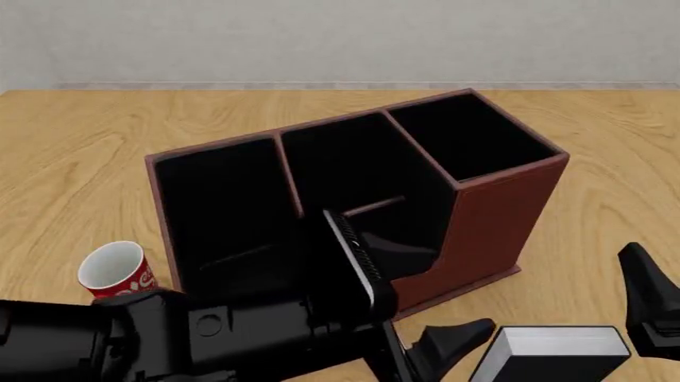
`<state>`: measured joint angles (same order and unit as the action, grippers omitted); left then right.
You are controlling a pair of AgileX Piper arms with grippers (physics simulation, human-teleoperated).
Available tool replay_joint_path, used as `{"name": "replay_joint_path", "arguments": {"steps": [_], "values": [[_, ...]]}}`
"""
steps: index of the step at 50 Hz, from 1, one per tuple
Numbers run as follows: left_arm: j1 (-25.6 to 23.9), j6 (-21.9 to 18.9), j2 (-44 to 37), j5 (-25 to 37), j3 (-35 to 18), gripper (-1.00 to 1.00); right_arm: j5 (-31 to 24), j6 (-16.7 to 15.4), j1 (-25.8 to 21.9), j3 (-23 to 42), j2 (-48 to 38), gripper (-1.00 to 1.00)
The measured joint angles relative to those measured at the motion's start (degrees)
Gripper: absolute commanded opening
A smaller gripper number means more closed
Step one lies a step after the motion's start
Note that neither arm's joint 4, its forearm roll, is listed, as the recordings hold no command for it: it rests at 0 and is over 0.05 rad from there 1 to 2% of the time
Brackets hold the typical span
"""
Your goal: Pick up the book and place it in the right compartment of the caddy.
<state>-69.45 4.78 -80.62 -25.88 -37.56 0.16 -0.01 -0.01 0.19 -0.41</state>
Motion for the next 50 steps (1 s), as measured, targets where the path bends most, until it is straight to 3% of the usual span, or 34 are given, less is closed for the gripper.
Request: {"name": "replay_joint_path", "arguments": {"steps": [50], "values": [[-2.75, 4.2, -13.91, -1.32, -7.58, 1.0, 0.0, 0.0, 0.0, 0.0, 0.0, 1.0]]}}
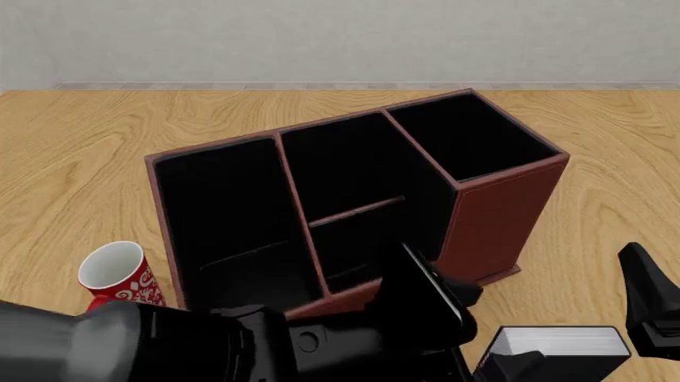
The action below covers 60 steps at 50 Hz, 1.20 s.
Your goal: Pick up the book and place it in the right compartment of the caddy.
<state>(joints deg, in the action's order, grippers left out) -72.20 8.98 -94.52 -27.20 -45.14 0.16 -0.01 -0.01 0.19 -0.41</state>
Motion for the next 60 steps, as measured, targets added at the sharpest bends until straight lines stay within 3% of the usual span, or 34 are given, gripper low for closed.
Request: {"name": "replay_joint_path", "arguments": {"steps": [40, 41, 60], "values": [[0.44, 1.55, -12.3, -1.58, -5.49, 1.0, 0.0, 0.0, 0.0, 0.0, 0.0, 1.0], [0.46, 1.67, -12.57, -1.69, -5.57, -1.0, 0.0, 0.0, 0.0, 0.0, 0.0, 1.0], [-0.01, 4.13, -13.07, -3.44, -5.62, -1.0, 0.0, 0.0, 0.0, 0.0, 0.0, 1.0]]}}
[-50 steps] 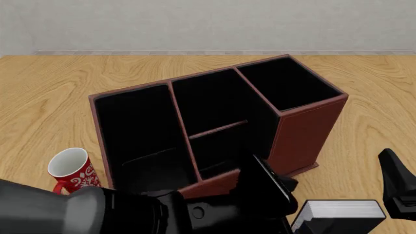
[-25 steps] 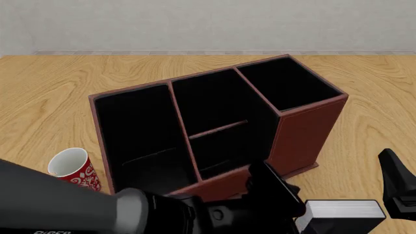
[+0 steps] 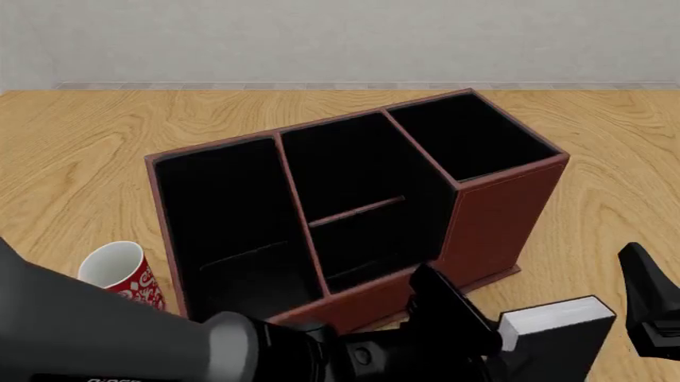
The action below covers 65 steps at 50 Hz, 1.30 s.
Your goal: Pick up the book and place it in the right compartment of the caddy.
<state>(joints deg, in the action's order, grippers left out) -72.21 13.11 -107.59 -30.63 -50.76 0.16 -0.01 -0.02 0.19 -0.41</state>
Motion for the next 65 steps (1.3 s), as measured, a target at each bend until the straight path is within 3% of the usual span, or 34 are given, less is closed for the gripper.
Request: {"name": "replay_joint_path", "arguments": {"steps": [15, 43, 65], "values": [[-0.86, -0.21, 3.36, 0.11, 3.13, -1.0, 0.0, 0.0, 0.0, 0.0, 0.0, 1.0], [-1.93, -1.86, 17.35, 0.53, 10.95, -1.0, 0.0, 0.01, 0.0, 0.0, 0.0, 1.0], [-1.62, -4.31, 25.67, 3.65, 13.39, -1.0, 0.0, 0.0, 0.0, 0.0, 0.0, 1.0]]}}
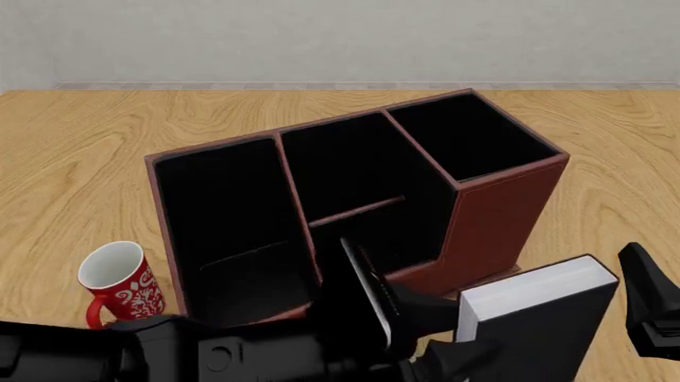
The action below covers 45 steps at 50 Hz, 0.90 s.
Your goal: Pick up the book and place it in the right compartment of the caddy.
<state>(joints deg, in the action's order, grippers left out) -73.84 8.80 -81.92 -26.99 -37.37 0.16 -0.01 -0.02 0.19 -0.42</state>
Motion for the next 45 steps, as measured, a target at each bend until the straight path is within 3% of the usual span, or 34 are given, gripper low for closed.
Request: {"name": "replay_joint_path", "arguments": {"steps": [24, 45], "values": [[0.56, -2.17, 6.19, 6.68, -2.36, -1.0, 0.0, 0.0, 0.0, 0.0, 0.0, 1.0], [0.13, -5.21, 9.67, 15.46, -9.48, -1.0, 0.0, 0.0, 0.01, 0.0, 0.0, 1.0]]}}
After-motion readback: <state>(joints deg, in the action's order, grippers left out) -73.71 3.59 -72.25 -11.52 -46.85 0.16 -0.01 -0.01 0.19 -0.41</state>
